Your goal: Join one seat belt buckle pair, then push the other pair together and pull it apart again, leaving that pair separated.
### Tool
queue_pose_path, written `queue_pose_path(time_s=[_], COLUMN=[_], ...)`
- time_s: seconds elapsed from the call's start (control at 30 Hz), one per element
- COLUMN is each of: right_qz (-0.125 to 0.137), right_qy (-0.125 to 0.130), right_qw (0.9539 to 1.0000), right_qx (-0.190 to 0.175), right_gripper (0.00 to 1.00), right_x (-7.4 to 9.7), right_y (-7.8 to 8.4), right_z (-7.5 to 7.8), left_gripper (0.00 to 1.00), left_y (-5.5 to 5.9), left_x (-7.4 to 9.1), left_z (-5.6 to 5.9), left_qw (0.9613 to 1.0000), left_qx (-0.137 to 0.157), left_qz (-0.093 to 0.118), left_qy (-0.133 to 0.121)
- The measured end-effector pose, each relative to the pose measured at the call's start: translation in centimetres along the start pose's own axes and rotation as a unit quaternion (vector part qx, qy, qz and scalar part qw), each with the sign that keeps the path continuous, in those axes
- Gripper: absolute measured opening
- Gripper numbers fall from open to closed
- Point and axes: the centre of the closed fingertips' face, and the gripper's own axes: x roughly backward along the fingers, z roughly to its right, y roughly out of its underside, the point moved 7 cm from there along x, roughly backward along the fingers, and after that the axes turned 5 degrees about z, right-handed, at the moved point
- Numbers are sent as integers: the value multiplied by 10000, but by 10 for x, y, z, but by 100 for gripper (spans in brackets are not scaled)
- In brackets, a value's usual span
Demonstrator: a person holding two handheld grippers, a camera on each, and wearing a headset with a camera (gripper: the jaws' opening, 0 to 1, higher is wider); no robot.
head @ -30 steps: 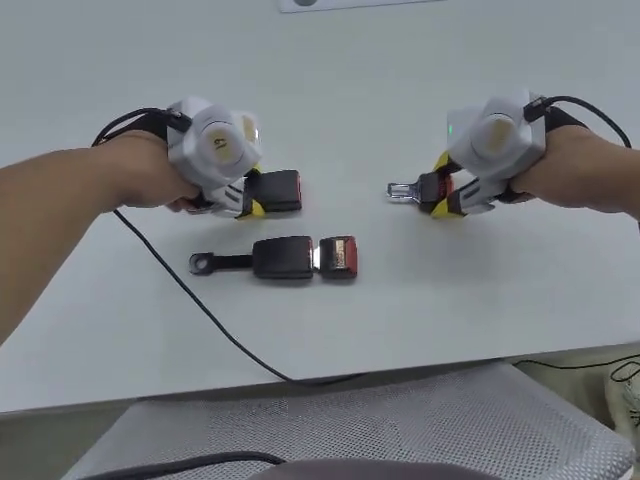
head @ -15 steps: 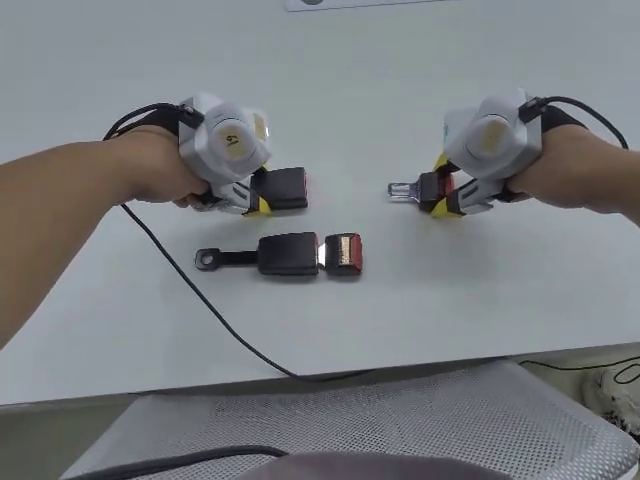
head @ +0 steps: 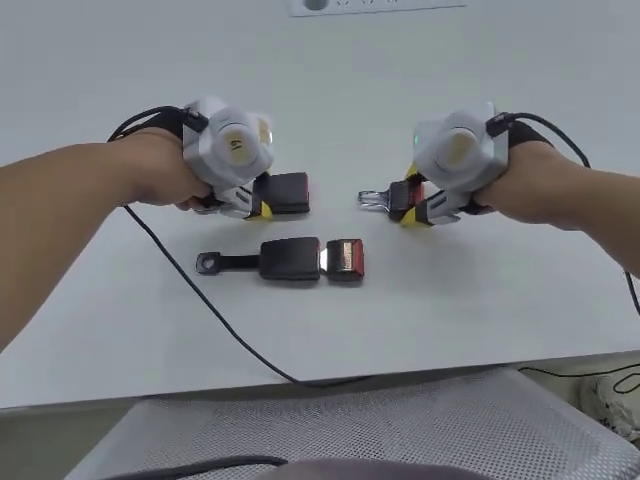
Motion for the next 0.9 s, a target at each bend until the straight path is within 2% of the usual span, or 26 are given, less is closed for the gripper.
queue_pose_path(time_s=[0.23,0.4,0.53,0.6,0.67,0.9], right_qz=[143,180,171,176,193,247], right_qy=[16,-2,86,218,134,94], right_qw=[9999,9998,9997,9994,9995,9985], right_qx=[33,89,122,217,210,482], right_gripper=[32,32,32,32,31,31], right_x=[-14,-23,-27,-28,-29,-35], right_y=[-21,-35,-43,-46,-49,-58], right_z=[0,-1,-1,0,-3,-3], left_gripper=[32,32,32,32,32,32], left_y=[4,3,1,1,1,1], left_x=[-2,-1,0,1,1,1], left_z=[-1,1,3,3,4,4], left_qw=[10000,10000,10000,10000,10000,10000], left_qx=[39,-14,-37,-45,-53,-79], left_qz=[13,-16,-31,-28,-19,-9], left_qy=[-44,-37,-20,-6,4,3])
